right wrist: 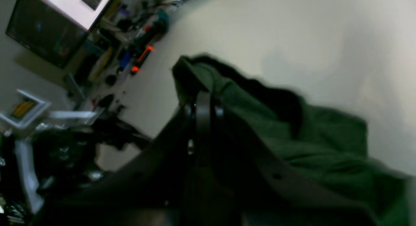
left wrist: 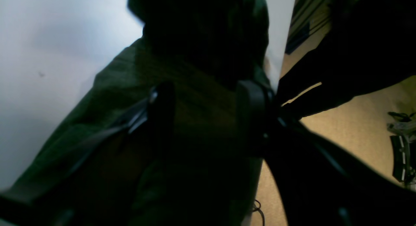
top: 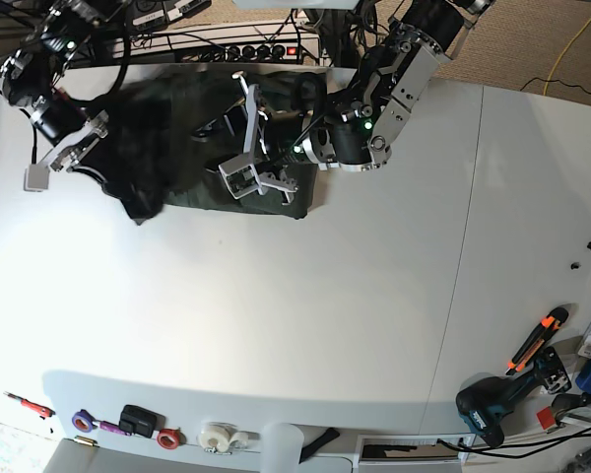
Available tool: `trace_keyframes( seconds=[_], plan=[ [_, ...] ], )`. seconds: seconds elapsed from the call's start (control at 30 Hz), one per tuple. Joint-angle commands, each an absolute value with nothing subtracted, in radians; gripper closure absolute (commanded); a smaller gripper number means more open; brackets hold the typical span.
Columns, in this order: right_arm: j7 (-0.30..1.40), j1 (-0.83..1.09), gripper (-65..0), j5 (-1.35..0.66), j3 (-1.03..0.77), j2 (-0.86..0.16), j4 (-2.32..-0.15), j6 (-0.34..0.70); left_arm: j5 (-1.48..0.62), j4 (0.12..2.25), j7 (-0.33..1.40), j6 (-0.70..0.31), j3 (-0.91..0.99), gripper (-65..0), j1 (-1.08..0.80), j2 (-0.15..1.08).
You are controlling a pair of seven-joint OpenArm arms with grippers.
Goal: Layout the t-shirt on the table in an organized manner, then fold the t-shirt properly
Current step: 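Grasp the opposite shirt end with the right gripper and fold it over, then release the shirt and lift both grippers away from the folded stack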
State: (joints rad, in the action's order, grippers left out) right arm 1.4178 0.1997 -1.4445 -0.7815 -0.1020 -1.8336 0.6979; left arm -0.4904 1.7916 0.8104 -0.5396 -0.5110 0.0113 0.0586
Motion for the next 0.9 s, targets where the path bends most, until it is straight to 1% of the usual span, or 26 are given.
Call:
trace_keyframes(
  seconds=[0.0, 0.1, 0.17, 0.2, 0.33, 0.47, 0.6, 0.7, 0.87],
  plan=[
    [1.396, 0.204, 0.0, -1.484, -0.775, -0.102, -1.887, 0.698, -0.509, 1.811, 0.785, -0.543, -0.512, -30.7, 0.023, 0.048],
    [1.396, 0.221, 0.0, -1.484, -0.718, -0.073, -1.951, 0.698, -0.512, 1.811, 0.785, -0.542, -0.512, -30.7, 0.022, 0.047],
    [1.396, 0.221, 0.0, -1.484, -0.657, -0.064, -1.952, 0.698, -0.533, 1.811, 0.785, -0.538, -0.512, -30.7, 0.022, 0.047],
    [1.396, 0.221, 0.0, -1.478, -0.624, -0.058, -1.952, 0.698, -0.537, 1.811, 0.784, -0.521, -0.512, -30.7, 0.023, 0.047],
    [1.390, 0.221, 0.0, -1.304, -0.497, -0.052, -1.950, 0.698, -0.504, 1.812, 0.784, -0.456, -0.484, -30.7, 0.036, 0.047],
    [1.299, 0.221, 0.0, -1.199, -0.421, -0.052, -1.950, 0.698, -0.442, 1.813, 0.785, -0.398, -0.366, -30.7, 0.056, 0.047],
    [1.282, 0.221, 0.0, -1.184, -0.358, -0.052, -1.950, 0.698, -0.419, 1.813, 0.785, -0.394, -0.197, -30.5, 0.065, 0.047],
    [1.256, 0.221, 0.0, -1.172, -0.305, -0.052, -1.950, 0.698, -0.430, 1.813, 0.788, -0.427, -0.083, -30.5, 0.067, 0.049],
    [1.203, 0.221, 0.0, -1.048, -0.215, -0.052, -1.950, 0.698, -0.519, 1.813, 0.820, -0.454, 0.025, -30.5, 0.066, 0.079]
  ],
)
